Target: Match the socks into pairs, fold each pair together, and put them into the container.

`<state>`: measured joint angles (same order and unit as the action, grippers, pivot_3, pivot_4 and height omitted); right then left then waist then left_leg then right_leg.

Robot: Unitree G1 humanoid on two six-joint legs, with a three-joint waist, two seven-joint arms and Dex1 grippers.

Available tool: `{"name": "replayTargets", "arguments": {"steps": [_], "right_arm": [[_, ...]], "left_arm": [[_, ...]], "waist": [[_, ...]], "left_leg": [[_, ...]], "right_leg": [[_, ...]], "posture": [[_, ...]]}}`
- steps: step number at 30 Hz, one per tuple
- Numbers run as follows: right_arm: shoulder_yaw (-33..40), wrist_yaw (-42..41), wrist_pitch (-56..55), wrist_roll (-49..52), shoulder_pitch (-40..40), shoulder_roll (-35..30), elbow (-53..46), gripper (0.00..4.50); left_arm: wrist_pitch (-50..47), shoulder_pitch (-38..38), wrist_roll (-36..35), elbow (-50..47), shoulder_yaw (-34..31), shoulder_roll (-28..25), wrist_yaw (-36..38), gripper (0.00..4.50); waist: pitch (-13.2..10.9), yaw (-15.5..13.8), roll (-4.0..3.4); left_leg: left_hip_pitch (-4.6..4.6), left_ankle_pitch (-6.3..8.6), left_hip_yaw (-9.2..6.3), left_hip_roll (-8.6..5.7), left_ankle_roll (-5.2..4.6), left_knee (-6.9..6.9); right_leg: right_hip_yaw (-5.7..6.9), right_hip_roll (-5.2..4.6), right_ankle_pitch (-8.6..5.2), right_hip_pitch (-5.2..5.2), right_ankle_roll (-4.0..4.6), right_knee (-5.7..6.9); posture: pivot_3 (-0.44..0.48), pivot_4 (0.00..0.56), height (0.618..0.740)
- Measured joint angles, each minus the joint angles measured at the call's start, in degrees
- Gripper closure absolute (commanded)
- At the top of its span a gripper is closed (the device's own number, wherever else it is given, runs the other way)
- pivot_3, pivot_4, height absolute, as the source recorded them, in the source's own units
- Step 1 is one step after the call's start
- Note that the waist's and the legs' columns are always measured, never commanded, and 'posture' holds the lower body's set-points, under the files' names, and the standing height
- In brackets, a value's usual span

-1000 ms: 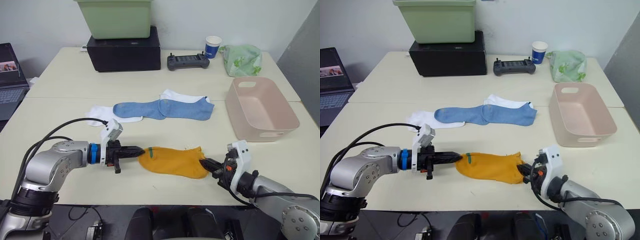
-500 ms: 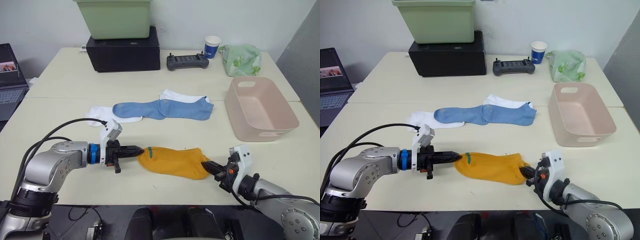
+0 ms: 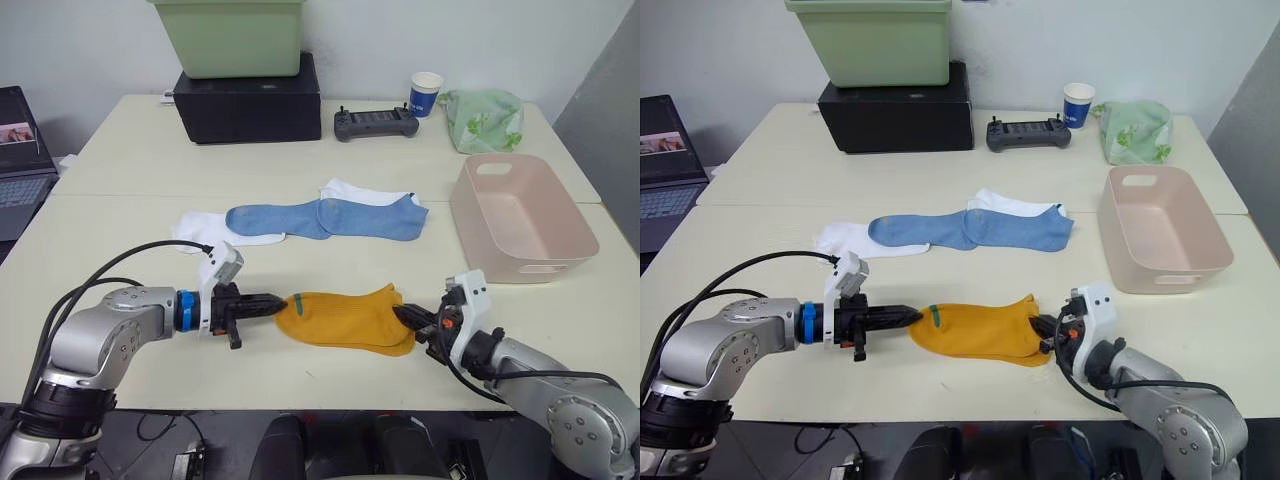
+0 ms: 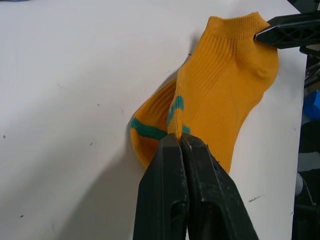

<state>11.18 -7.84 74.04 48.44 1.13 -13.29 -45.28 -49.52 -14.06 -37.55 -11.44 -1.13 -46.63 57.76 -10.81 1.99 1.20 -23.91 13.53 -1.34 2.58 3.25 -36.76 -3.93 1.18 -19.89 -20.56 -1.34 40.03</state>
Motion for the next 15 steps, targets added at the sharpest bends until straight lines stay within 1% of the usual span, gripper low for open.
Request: {"name": "replayTargets", "arguments": {"steps": [12, 13, 14, 15], "right_arm": [[1.4, 3.4, 3.9, 4.5, 0.5, -0.1, 0.0, 4.45], [1.4, 3.5, 3.9, 4.5, 0.5, -0.2, 0.0, 4.01], [1.4, 3.6, 3.9, 4.5, 0.5, -0.5, 0.0, 3.86], [1.5, 3.6, 3.9, 4.5, 0.5, -0.9, 0.0, 3.45]], "left_arm": [[0.0, 0.3, 0.1, -1.4, 0.0, 0.6, -0.9, 4.50], [0.2, 0.3, 0.3, -1.4, 0.0, 0.6, -0.8, 4.50], [0.5, 0.3, 0.7, -1.4, 0.1, 0.6, -0.8, 4.50], [1.1, 0.3, 0.9, -1.4, 0.1, 0.5, -0.8, 4.08]], "waist": [[0.0, 0.0, 0.00], [0.0, 0.0, 0.00], [0.0, 0.0, 0.00], [0.0, 0.0, 0.00]], "left_leg": [[0.01, 0.00, 0.00, 0.00, 0.00, 0.00], [0.00, 0.00, 0.00, 0.00, 0.00, 0.00], [0.00, 0.00, 0.00, 0.00, 0.00, 0.00], [0.00, 0.00, 0.00, 0.00, 0.00, 0.00]], "right_leg": [[0.00, 0.00, -0.01, 0.00, -0.02, 0.01], [0.00, 0.00, -0.01, 0.00, -0.02, 0.01], [0.00, 0.00, -0.01, 0.00, -0.02, 0.00], [0.00, 0.00, -0.01, 0.00, -0.02, 0.00]], "posture": [[0.000, 0.150, 0.740], [0.000, 0.150, 0.740], [0.000, 0.150, 0.740], [0.000, 0.150, 0.740]]}}
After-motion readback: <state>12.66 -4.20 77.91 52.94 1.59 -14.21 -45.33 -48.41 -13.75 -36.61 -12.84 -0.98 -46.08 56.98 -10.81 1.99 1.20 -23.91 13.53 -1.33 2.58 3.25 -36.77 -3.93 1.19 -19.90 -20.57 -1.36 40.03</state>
